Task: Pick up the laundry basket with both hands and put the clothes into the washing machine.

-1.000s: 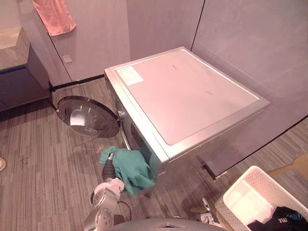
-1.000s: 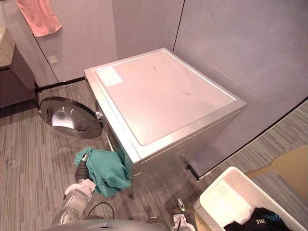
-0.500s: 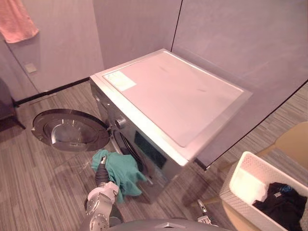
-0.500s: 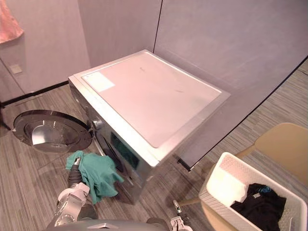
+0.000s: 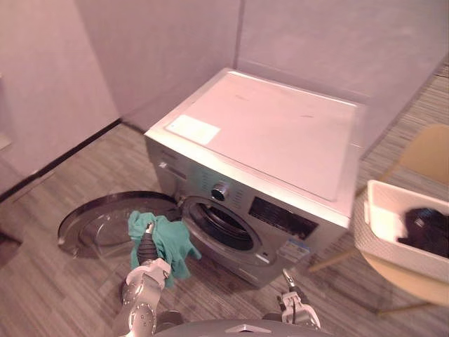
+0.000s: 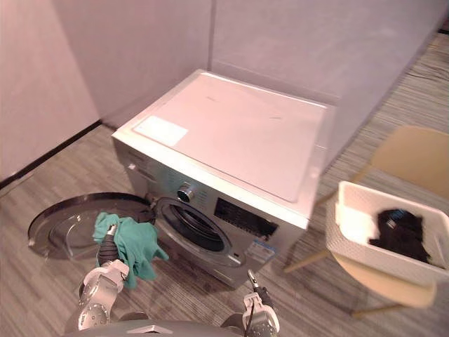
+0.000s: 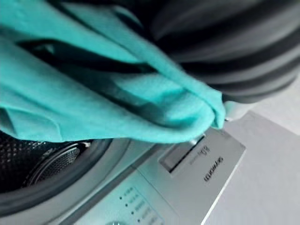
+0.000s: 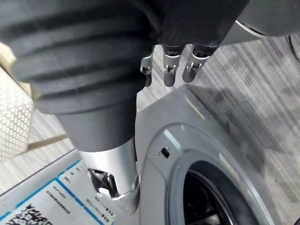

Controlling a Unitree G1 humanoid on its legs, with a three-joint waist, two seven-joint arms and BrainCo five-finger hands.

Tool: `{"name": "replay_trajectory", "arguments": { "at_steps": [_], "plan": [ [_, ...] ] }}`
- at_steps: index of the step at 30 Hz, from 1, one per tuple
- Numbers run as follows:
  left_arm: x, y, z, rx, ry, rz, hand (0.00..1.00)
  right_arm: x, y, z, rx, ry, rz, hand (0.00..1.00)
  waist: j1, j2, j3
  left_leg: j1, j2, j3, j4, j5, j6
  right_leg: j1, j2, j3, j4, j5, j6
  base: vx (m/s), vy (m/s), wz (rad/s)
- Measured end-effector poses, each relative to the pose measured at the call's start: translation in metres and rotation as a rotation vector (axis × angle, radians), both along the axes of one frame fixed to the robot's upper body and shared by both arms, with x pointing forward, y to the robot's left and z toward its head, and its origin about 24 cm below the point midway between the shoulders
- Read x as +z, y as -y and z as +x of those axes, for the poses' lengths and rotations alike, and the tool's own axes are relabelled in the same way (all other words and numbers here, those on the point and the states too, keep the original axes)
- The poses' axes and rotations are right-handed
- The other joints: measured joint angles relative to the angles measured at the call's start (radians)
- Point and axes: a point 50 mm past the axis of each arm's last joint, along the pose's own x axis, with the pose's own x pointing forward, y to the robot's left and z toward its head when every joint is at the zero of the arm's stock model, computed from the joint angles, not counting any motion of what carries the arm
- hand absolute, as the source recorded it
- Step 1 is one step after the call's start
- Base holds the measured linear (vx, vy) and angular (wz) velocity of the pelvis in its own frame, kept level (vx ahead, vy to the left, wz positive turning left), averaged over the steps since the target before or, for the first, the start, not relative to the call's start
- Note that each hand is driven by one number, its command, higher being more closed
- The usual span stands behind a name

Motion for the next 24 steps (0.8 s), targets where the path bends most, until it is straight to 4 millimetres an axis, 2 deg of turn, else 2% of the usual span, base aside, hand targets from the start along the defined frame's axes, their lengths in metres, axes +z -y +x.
{"name": "replay_trajectory", "arguments": {
  "at_steps": [1, 2, 3, 4, 5, 6, 9, 12, 14, 15, 16, 19, 20, 21, 23, 24],
  "plan": [
    [0.000, 0.000, 0.000, 0.004, 0.002, -0.002, 1.00, 0.000, -0.002, 0.001, 0.022, 0.005, 0.001, 0.00, -0.001, -0.004, -0.001, 0.007, 0.003, 0.020, -0.001, 0.000, 0.001, 0.000, 0.021, -0.007, 0.028, -0.042, 0.007, -0.06, 0.000, -0.84],
    [0.000, 0.002, 0.000, 0.006, 0.002, -0.010, 1.00, -0.001, -0.003, -0.001, 0.051, -0.001, -0.007, 0.00, -0.010, -0.019, -0.010, 0.006, 0.003, 0.036, -0.005, -0.002, 0.004, -0.001, 0.048, 0.001, 0.034, -0.092, 0.024, -0.06, -0.071, -0.58],
    [-0.001, 0.005, -0.001, 0.006, -0.002, -0.021, 1.00, -0.003, -0.003, -0.008, 0.060, -0.007, -0.003, 0.00, -0.013, -0.041, -0.021, 0.006, -0.007, 0.046, -0.022, 0.010, -0.003, 0.004, 0.064, 0.034, -0.010, -0.131, 0.060, -0.03, -0.108, -0.36],
    [-0.001, 0.007, -0.001, 0.000, -0.004, -0.025, 1.00, -0.004, -0.003, -0.012, 0.060, -0.014, -0.002, 0.00, -0.016, -0.050, -0.024, 0.007, -0.014, 0.048, -0.035, 0.021, -0.008, 0.014, 0.073, 0.054, -0.048, -0.145, 0.082, 0.00, -0.145, -0.19],
    [-0.001, 0.012, 0.000, -0.016, -0.008, -0.035, 1.00, -0.005, -0.001, -0.017, 0.052, -0.027, -0.005, 0.00, -0.016, -0.072, -0.034, 0.014, -0.024, 0.049, -0.072, 0.050, -0.013, 0.034, 0.095, 0.076, -0.124, -0.164, 0.115, 0.03, -0.142, -0.14],
    [-0.003, 0.017, -0.001, -0.037, -0.016, -0.040, 1.00, -0.006, -0.001, -0.021, 0.051, -0.038, -0.005, 0.00, -0.013, -0.060, -0.037, 0.028, -0.023, 0.041, -0.124, 0.094, -0.009, 0.037, 0.120, 0.079, -0.170, -0.145, 0.105, 0.03, -0.135, -0.14],
    [-0.003, 0.021, 0.001, -0.060, -0.017, -0.038, 1.00, -0.006, 0.000, -0.022, 0.049, -0.041, -0.007, 0.00, -0.012, -0.050, -0.036, 0.067, -0.018, 0.032, -0.235, 0.179, -0.004, 0.061, 0.158, 0.076, -0.239, -0.108, 0.089, -0.01, -0.125, -0.12],
    [-0.004, 0.022, 0.001, -0.061, -0.026, -0.036, 1.00, -0.006, -0.004, -0.020, 0.075, -0.035, -0.006, 0.00, -0.008, -0.047, -0.032, 0.093, -0.003, 0.032, -0.231, 0.189, -0.007, 0.109, 0.177, 0.075, -0.270, -0.098, 0.083, -0.02, -0.058, -0.05],
    [-0.003, 0.022, 0.004, -0.064, -0.018, -0.034, 1.00, -0.005, -0.009, -0.016, 0.108, -0.025, -0.003, 0.00, -0.001, -0.047, -0.012, 0.064, 0.020, 0.027, -0.096, 0.172, 0.000, 0.144, 0.181, 0.075, -0.292, -0.094, 0.083, -0.05, -0.027, 0.02],
    [-0.002, 0.022, 0.006, -0.071, -0.010, -0.026, 1.00, -0.003, -0.011, -0.013, 0.122, -0.010, -0.006, 0.00, 0.001, -0.043, 0.015, 0.015, 0.043, 0.004, 0.049, 0.165, 0.004, 0.170, 0.184, 0.075, -0.303, -0.098, 0.078, -0.10, -0.014, -0.10],
    [-0.003, 0.021, 0.005, -0.073, -0.013, -0.016, 1.00, 0.000, -0.012, -0.011, 0.135, 0.010, -0.012, 0.00, 0.010, -0.025, 0.031, -0.044, 0.074, -0.036, 0.205, 0.169, 0.009, 0.184, 0.193, 0.089, -0.304, -0.106, 0.072, -0.15, 0.043, -0.25],
    [-0.007, 0.012, -0.002, -0.042, -0.034, -0.008, 1.00, 0.005, -0.013, -0.005, 0.157, 0.045, -0.018, 0.00, 0.024, 0.003, 0.037, -0.109, 0.087, -0.132, 0.382, 0.216, 0.007, 0.179, 0.214, 0.162, -0.285, -0.113, 0.075, -0.07, 0.121, -0.70],
    [-0.006, 0.007, -0.003, -0.021, -0.035, -0.004, 1.00, 0.005, -0.015, -0.003, 0.168, 0.057, -0.013, 0.00, 0.024, -0.001, 0.034, -0.123, 0.083, -0.137, 0.411, 0.252, 0.011, 0.169, 0.207, 0.204, -0.289, -0.111, 0.072, 0.04, 0.187, -0.86],
    [-0.004, 0.003, -0.002, -0.010, -0.022, 0.000, 1.00, 0.006, -0.015, -0.003, 0.170, 0.061, -0.012, 0.00, 0.017, -0.011, 0.032, -0.137, 0.080, -0.132, 0.424, 0.251, 0.027, 0.158, 0.193, 0.224, -0.301, -0.106, 0.066, 0.04, 0.163, -0.68],
    [-0.001, 0.002, -0.001, -0.020, -0.008, 0.007, 1.00, 0.006, -0.015, -0.003, 0.171, 0.061, -0.010, 0.00, 0.014, -0.018, 0.032, -0.135, 0.101, -0.137, 0.373, 0.185, 0.031, 0.137, 0.178, 0.249, -0.303, -0.101, 0.069, 0.04, 0.179, -0.45],
    [-0.003, 0.005, -0.002, -0.034, -0.016, 0.003, 1.00, 0.006, -0.016, -0.003, 0.172, 0.061, -0.009, 0.00, 0.008, -0.021, 0.031, -0.121, 0.107, -0.153, 0.285, 0.165, 0.026, 0.136, 0.173, 0.267, -0.314, -0.097, 0.076, 0.06, 0.212, -0.30]
  ]
}}
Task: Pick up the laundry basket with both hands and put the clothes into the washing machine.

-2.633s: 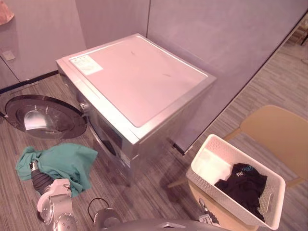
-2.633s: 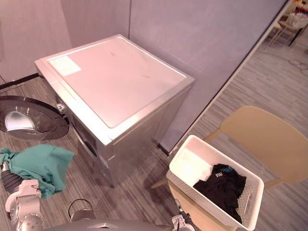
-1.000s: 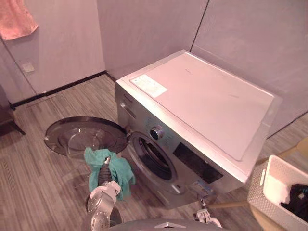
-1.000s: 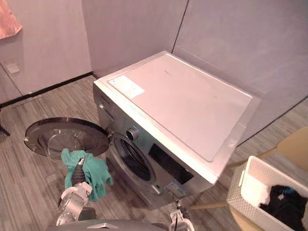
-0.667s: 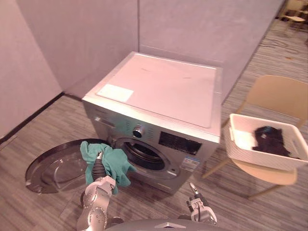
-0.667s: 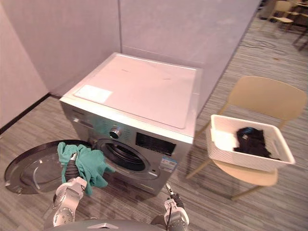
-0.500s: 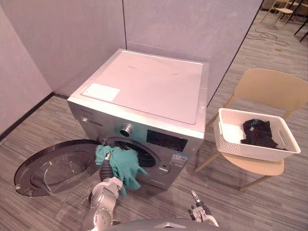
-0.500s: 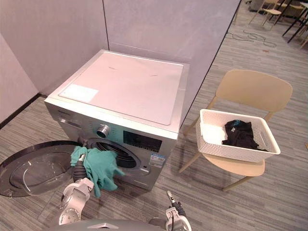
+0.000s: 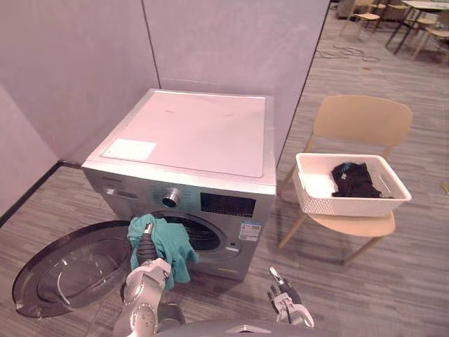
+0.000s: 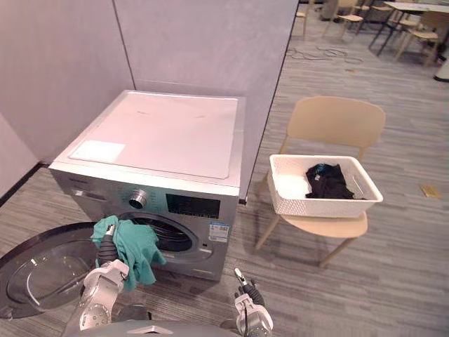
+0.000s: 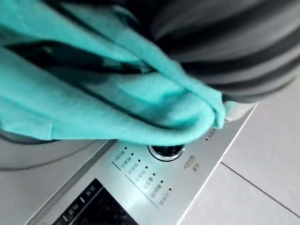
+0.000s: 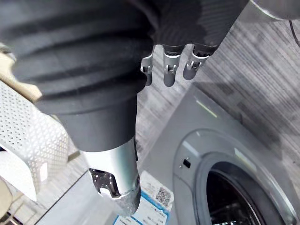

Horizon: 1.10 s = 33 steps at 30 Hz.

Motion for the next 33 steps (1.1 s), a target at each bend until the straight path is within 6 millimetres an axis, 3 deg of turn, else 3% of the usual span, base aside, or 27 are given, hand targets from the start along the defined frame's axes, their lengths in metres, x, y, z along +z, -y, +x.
{"name": "replay_trajectory", "arguments": {
  "at_steps": [1, 2, 3, 4, 5, 7, 10, 12, 16, 17, 20, 23, 24, 28, 31, 33],
  "plan": [
    [-0.001, 0.004, -0.001, -0.019, -0.009, -0.004, 1.00, -0.001, 0.000, -0.001, 0.010, -0.007, -0.003, 0.00, -0.007, -0.005, -0.005, 0.025, -0.015, -0.032, -0.137, -0.001, -0.007, -0.004, -0.013, 0.013, -0.011, 0.014, 0.017, 0.09, 0.271, -0.22],
    [-0.005, 0.009, -0.003, -0.049, -0.024, -0.012, 1.00, -0.003, 0.005, -0.007, 0.042, -0.030, -0.035, 0.00, -0.009, 0.014, -0.016, 0.069, -0.035, -0.109, -0.328, 0.052, -0.011, -0.010, -0.013, 0.032, -0.027, 0.020, 0.044, 0.12, 0.429, -0.43],
    [-0.014, 0.010, -0.007, -0.056, -0.064, -0.012, 1.00, -0.005, 0.010, -0.006, 0.075, -0.048, -0.062, 0.00, -0.008, 0.039, -0.036, 0.120, -0.055, -0.141, -0.422, -0.001, -0.096, -0.020, -0.016, 0.064, -0.042, 0.027, 0.072, 0.15, 0.423, -0.34],
    [-0.018, 0.012, -0.008, -0.062, -0.084, -0.016, 1.00, -0.006, 0.014, -0.006, 0.093, -0.058, -0.085, 0.00, -0.023, 0.050, -0.040, 0.128, -0.065, -0.134, -0.442, -0.017, -0.122, -0.011, -0.021, 0.074, -0.059, 0.033, 0.090, 0.16, 0.360, 0.01],
    [-0.024, 0.007, -0.008, -0.076, -0.112, 0.007, 1.00, -0.008, 0.013, -0.007, 0.110, -0.077, -0.095, 0.00, -0.045, 0.028, -0.036, 0.115, -0.105, -0.141, -0.440, -0.019, -0.116, 0.009, -0.040, 0.103, -0.092, 0.044, 0.097, 0.17, 0.241, 0.41],
    [-0.025, 0.001, -0.008, -0.093, -0.117, 0.039, 1.00, -0.012, 0.011, -0.013, 0.096, -0.101, -0.087, 0.00, -0.049, 0.007, -0.036, 0.105, -0.141, -0.145, -0.425, -0.030, -0.098, 0.040, -0.057, 0.107, -0.140, 0.067, 0.094, 0.15, 0.229, 0.32],
    [-0.025, -0.006, -0.009, -0.114, -0.117, 0.075, 1.00, -0.013, 0.015, -0.017, 0.083, -0.111, -0.088, 0.00, -0.046, 0.008, -0.035, 0.103, -0.166, -0.141, -0.422, -0.037, -0.086, 0.062, -0.084, 0.081, -0.186, 0.093, 0.107, 0.07, 0.096, 0.08],
    [-0.025, -0.005, -0.009, -0.131, -0.114, 0.089, 1.00, -0.012, 0.019, -0.018, 0.092, -0.106, -0.101, 0.00, -0.047, 0.016, -0.029, 0.089, -0.165, -0.139, -0.411, -0.042, -0.084, 0.050, -0.085, 0.080, -0.187, 0.091, 0.135, 0.01, 0.001, -0.02],
    [-0.020, 0.025, -0.003, -0.259, -0.067, 0.052, 1.00, -0.006, 0.044, -0.013, 0.132, -0.087, -0.182, 0.00, -0.052, 0.065, 0.042, -0.051, -0.129, -0.138, -0.255, -0.098, -0.092, -0.070, -0.058, 0.098, -0.079, 0.062, 0.158, -0.07, -0.005, -0.06],
    [-0.019, 0.029, -0.002, -0.276, -0.056, 0.045, 1.00, -0.005, 0.045, -0.012, 0.133, -0.082, -0.188, 0.00, -0.056, 0.062, 0.061, -0.078, -0.124, -0.135, -0.223, -0.108, -0.094, -0.105, -0.054, 0.110, -0.034, 0.047, 0.159, -0.11, 0.013, -0.13],
    [-0.007, 0.034, 0.012, -0.286, 0.006, 0.037, 1.00, 0.010, 0.037, 0.007, 0.199, 0.023, -0.212, 0.00, -0.057, 0.041, 0.151, -0.188, -0.079, -0.125, -0.064, -0.174, -0.102, -0.245, -0.022, 0.138, 0.159, -0.016, 0.154, -0.21, 0.020, -0.23],
    [0.009, 0.032, 0.036, -0.251, 0.069, 0.041, 1.00, 0.032, 0.021, 0.031, 0.250, 0.166, -0.227, 0.00, -0.056, -0.013, 0.240, -0.347, -0.048, -0.147, 0.109, -0.242, -0.106, -0.409, -0.006, 0.146, 0.349, -0.091, 0.152, -0.22, 0.007, -0.05],
    [0.014, 0.028, 0.044, -0.214, 0.082, 0.043, 1.00, 0.041, 0.018, 0.037, 0.261, 0.214, -0.237, 0.00, -0.053, -0.027, 0.263, -0.396, -0.035, -0.149, 0.169, -0.266, -0.106, -0.462, -0.005, 0.146, 0.406, -0.114, 0.153, -0.19, 0.036, -0.11],
    [0.033, 0.004, 0.068, -0.028, 0.129, 0.062, 1.00, 0.062, 0.014, 0.046, 0.269, 0.325, -0.264, 0.00, -0.044, -0.040, 0.307, -0.512, -0.016, -0.155, 0.308, -0.308, -0.111, -0.600, 0.006, 0.175, 0.563, -0.148, 0.158, -0.08, 0.024, -0.18],
    [0.063, -0.027, 0.093, 0.136, 0.220, 0.108, 1.00, 0.077, 0.014, 0.054, 0.220, 0.402, -0.257, 0.00, -0.043, -0.042, 0.330, -0.622, 0.013, -0.157, 0.379, -0.317, -0.115, -0.717, 0.032, 0.192, 0.641, -0.163, 0.156, -0.06, -0.016, -0.17],
    [0.095, -0.047, 0.114, 0.203, 0.313, 0.158, 1.00, 0.085, 0.015, 0.058, 0.187, 0.440, -0.255, 0.00, -0.043, -0.044, 0.361, -0.687, 0.031, -0.165, 0.420, -0.323, -0.121, -0.787, 0.051, 0.199, 0.683, -0.167, 0.154, -0.08, -0.034, -0.17]
  ]
}}
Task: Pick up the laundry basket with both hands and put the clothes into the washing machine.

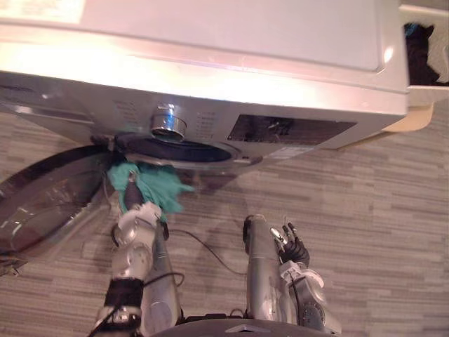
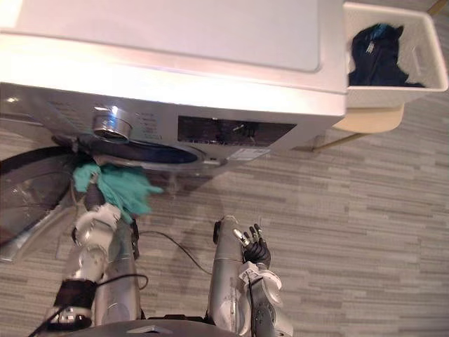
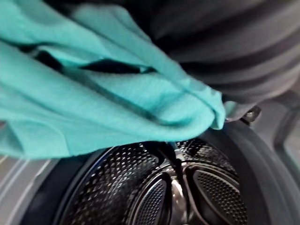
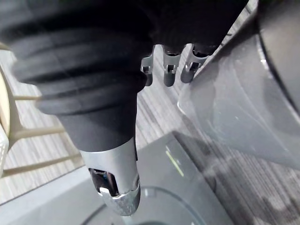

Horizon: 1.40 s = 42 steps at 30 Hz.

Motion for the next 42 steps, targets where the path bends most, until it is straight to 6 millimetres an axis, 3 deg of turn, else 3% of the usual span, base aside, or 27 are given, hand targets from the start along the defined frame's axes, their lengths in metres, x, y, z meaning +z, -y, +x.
{"name": "replay_trajectory", "arguments": {
  "at_steps": [3, 6, 9, 12, 18, 21, 25, 28, 32, 33, 38, 42],
  "plan": [
    [0.042, -0.020, 0.021, 0.025, 0.109, 0.133, 1.00, 0.003, 0.001, 0.001, -0.012, 0.022, 0.001, 0.00, -0.001, -0.008, 0.015, -0.078, 0.022, -0.003, 0.036, -0.005, -0.004, -0.085, 0.028, 0.014, 0.027, 0.005, -0.003, -0.07, -0.023, -0.26],
    [0.068, -0.025, 0.035, 0.025, 0.169, 0.206, 1.00, 0.006, -0.001, 0.002, -0.013, 0.036, 0.006, 0.00, -0.007, -0.008, 0.022, -0.133, 0.038, -0.003, 0.054, -0.005, -0.004, -0.140, 0.045, 0.022, 0.030, 0.018, -0.004, -0.04, -0.004, -0.23],
    [0.081, -0.016, 0.048, -0.012, 0.189, 0.245, 1.00, 0.012, -0.001, 0.005, -0.025, 0.076, 0.016, 0.00, -0.007, -0.013, 0.045, -0.162, 0.053, -0.001, 0.066, -0.007, -0.002, -0.167, 0.059, 0.024, 0.024, 0.030, -0.002, -0.02, 0.007, -0.17],
    [0.113, -0.016, 0.063, -0.031, 0.243, 0.334, 1.00, 0.017, -0.005, 0.008, -0.024, 0.104, 0.029, 0.00, -0.014, -0.027, 0.054, -0.189, 0.076, 0.013, 0.066, -0.007, -0.003, -0.200, 0.085, 0.037, -0.006, 0.061, -0.002, -0.04, 0.014, -0.36],
    [0.210, -0.004, 0.088, -0.073, 0.439, 0.483, 1.00, 0.019, -0.010, 0.010, -0.009, 0.129, 0.032, 0.00, -0.050, -0.033, 0.061, -0.197, 0.120, 0.061, 0.049, -0.003, 0.004, -0.222, 0.121, 0.062, -0.084, 0.127, 0.004, -0.01, 0.047, -0.32],
    [0.243, 0.010, 0.093, -0.106, 0.508, 0.518, 1.00, 0.018, -0.010, 0.009, 0.000, 0.130, 0.035, 0.00, -0.066, -0.033, 0.062, -0.195, 0.126, 0.078, 0.037, 0.000, 0.007, -0.225, 0.124, 0.072, -0.107, 0.140, 0.006, 0.00, 0.030, -0.12],
    [0.245, 0.020, 0.099, -0.156, 0.484, 0.589, 1.00, 0.012, -0.009, 0.007, -0.011, 0.114, 0.063, 0.00, -0.063, -0.036, 0.063, -0.195, 0.129, 0.089, 0.030, 0.001, 0.009, -0.225, 0.128, 0.078, -0.127, 0.153, 0.008, 0.01, 0.054, -0.08],
    [0.262, 0.031, 0.101, -0.184, 0.509, 0.640, 1.00, 0.012, -0.008, 0.007, -0.017, 0.116, 0.073, 0.00, -0.058, -0.049, 0.079, -0.193, 0.128, 0.097, 0.034, 0.001, 0.010, -0.227, 0.126, 0.084, -0.126, 0.157, 0.009, -0.01, 0.065, 0.00],
    [0.261, 0.030, 0.106, -0.187, 0.469, 0.637, 1.00, 0.011, -0.005, 0.006, -0.032, 0.114, 0.076, 0.00, -0.053, -0.049, 0.079, -0.193, 0.128, 0.108, 0.040, 0.004, 0.015, -0.234, 0.127, 0.096, -0.126, 0.166, 0.010, -0.02, 0.044, -0.04],
    [0.262, 0.029, 0.106, -0.185, 0.467, 0.644, 0.00, 0.011, -0.005, 0.006, -0.037, 0.115, 0.085, 0.00, -0.053, -0.049, 0.079, -0.194, 0.129, 0.110, 0.042, 0.004, 0.015, -0.237, 0.128, 0.099, -0.125, 0.168, 0.010, -0.05, 0.048, -0.11],
    [0.274, 0.019, 0.104, -0.071, 0.436, 0.882, 0.00, 0.005, 0.000, 0.003, -0.059, 0.090, 0.088, 0.00, -0.058, -0.051, 0.080, -0.222, 0.133, 0.109, 0.067, 0.006, 0.021, -0.264, 0.134, 0.108, -0.116, 0.187, 0.008, -0.07, 0.060, -0.06],
    [0.268, 0.018, 0.106, 0.029, 0.336, 1.273, 0.00, -0.002, 0.003, -0.006, -0.070, 0.056, 0.085, 0.00, -0.060, -0.052, 0.080, -0.232, 0.126, 0.104, 0.070, 0.010, 0.028, -0.268, 0.127, 0.106, -0.114, 0.190, 0.008, -0.03, 0.058, 0.06]
  ]
}}
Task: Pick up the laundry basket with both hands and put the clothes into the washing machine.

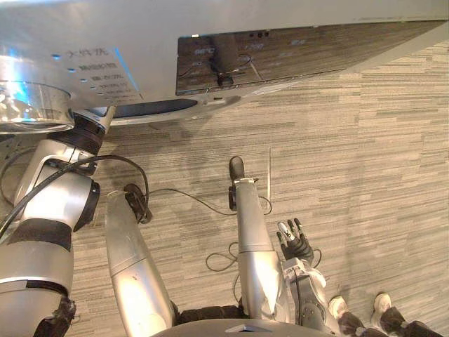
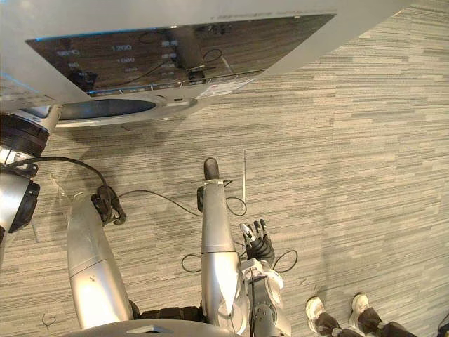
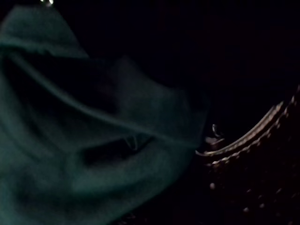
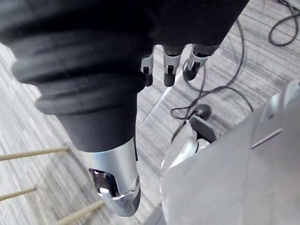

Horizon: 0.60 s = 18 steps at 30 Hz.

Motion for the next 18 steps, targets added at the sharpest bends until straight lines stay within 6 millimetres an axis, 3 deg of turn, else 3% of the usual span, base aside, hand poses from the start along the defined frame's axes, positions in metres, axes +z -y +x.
{"name": "replay_trajectory", "arguments": {
  "at_steps": [6, 10, 14, 15, 18],
  "plan": [
    [-0.002, 0.009, 0.001, 0.159, 0.015, 0.389, 0.00, -0.002, 0.002, -0.005, 0.006, 0.005, 0.000, 0.00, 0.001, -0.001, 0.000, -0.009, -0.021, -0.009, 0.000, 0.003, 0.005, -0.001, -0.023, -0.015, 0.014, 0.000, 0.000, 0.02, 0.066, 0.10],
    [-0.005, 0.016, 0.003, 0.147, -0.015, 0.437, 0.00, -0.001, 0.001, -0.005, 0.006, 0.008, 0.004, 0.00, -0.001, -0.003, -0.002, -0.009, -0.023, -0.029, -0.001, 0.006, 0.008, 0.017, -0.028, -0.040, 0.013, -0.001, -0.001, 0.01, 0.054, 0.10],
    [-0.011, 0.009, 0.006, 0.141, -0.044, 0.240, 0.00, 0.000, -0.001, -0.004, 0.010, 0.014, 0.007, 0.00, -0.013, -0.003, -0.002, -0.001, -0.031, -0.047, -0.010, 0.017, 0.004, 0.040, -0.033, -0.057, 0.008, -0.002, -0.003, 0.00, 0.017, 0.10],
    [-0.021, 0.005, 0.007, 0.140, -0.072, 0.179, 0.00, 0.000, -0.002, -0.004, 0.009, 0.011, 0.008, 0.00, -0.016, -0.004, -0.003, 0.012, -0.031, -0.051, -0.016, 0.019, 0.002, 0.056, -0.033, -0.063, 0.005, -0.002, -0.003, 0.00, 0.003, 0.16],
    [-0.076, 0.003, 0.011, 0.116, -0.212, -0.024, 0.00, -0.002, -0.006, -0.004, 0.037, -0.007, -0.020, 0.00, -0.017, -0.005, -0.005, 0.095, -0.046, -0.048, -0.083, 0.048, -0.004, 0.134, -0.049, -0.080, -0.030, -0.007, -0.011, 0.01, -0.050, 0.28]
  ]
}}
